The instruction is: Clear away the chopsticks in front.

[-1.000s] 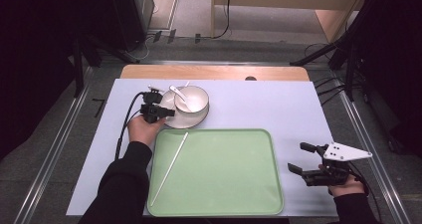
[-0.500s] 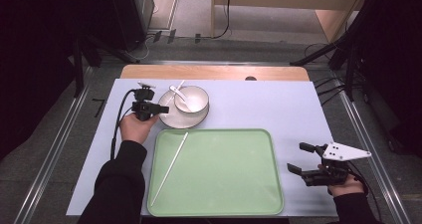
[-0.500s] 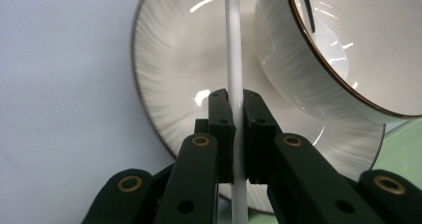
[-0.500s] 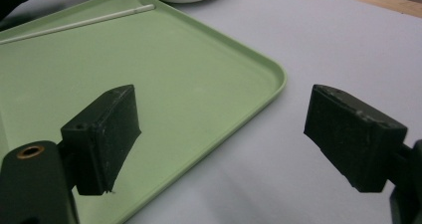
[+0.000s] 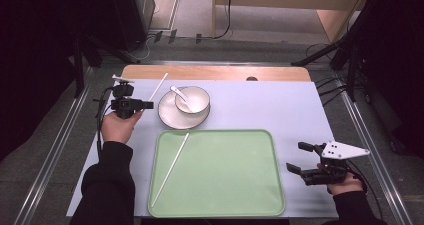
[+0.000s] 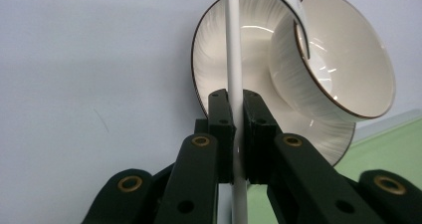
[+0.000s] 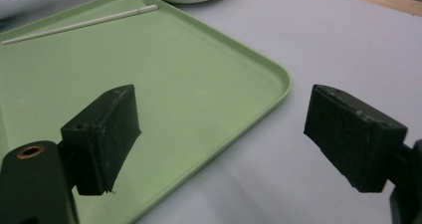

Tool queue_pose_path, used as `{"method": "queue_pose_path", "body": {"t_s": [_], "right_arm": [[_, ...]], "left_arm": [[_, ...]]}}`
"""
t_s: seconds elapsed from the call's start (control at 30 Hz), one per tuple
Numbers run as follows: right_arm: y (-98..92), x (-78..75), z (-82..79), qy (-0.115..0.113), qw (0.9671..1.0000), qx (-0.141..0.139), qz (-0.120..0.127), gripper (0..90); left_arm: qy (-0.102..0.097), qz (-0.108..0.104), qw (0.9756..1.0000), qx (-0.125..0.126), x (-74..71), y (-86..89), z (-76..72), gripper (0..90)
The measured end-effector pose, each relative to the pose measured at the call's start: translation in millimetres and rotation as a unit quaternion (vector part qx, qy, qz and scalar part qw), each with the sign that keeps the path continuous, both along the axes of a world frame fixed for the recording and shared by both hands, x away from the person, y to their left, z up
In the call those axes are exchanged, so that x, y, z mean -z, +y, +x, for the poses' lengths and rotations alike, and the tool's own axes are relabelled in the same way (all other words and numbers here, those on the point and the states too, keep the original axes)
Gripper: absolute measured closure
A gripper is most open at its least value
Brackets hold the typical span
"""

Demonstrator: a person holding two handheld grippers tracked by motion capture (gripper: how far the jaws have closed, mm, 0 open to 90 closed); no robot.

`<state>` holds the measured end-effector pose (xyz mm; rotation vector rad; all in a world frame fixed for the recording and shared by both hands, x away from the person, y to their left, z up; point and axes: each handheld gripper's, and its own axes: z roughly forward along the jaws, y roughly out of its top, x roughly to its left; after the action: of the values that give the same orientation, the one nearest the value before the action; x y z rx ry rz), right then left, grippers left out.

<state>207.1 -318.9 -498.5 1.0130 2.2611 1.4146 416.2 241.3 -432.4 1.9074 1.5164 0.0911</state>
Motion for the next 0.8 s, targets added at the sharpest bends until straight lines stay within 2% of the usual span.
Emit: {"method": "queue_pose_path", "body": {"t_s": [0.17, 0.33, 0.53, 0.8], "right_arm": [[2.8, -0.3, 3.2, 0.0, 1.0, -0.007, -0.001, 14.4], [5.2, -0.8, 6.5, 0.0, 0.9999, -0.01, 0.002, 14.4], [6.4, -1.6, 8.3, -0.003, 0.9999, -0.014, 0.002, 14.4], [7.8, -1.9, 10.3, -0.005, 0.9999, -0.015, 0.003, 14.4]], "left_arm": [[-0.002, -0.009, 1.0, -0.001, -13.1, 1.3, -14.1, 85.6], [-0.017, -0.009, 0.9998, 0.011, -26.7, -2.9, -34.6, 85.5], [-0.017, -0.013, 0.9995, 0.021, -28.5, -9.4, -58.6, 85.6], [-0.013, -0.022, 0.999, 0.038, -22.1, -22.9, -94.5, 85.6]]}}
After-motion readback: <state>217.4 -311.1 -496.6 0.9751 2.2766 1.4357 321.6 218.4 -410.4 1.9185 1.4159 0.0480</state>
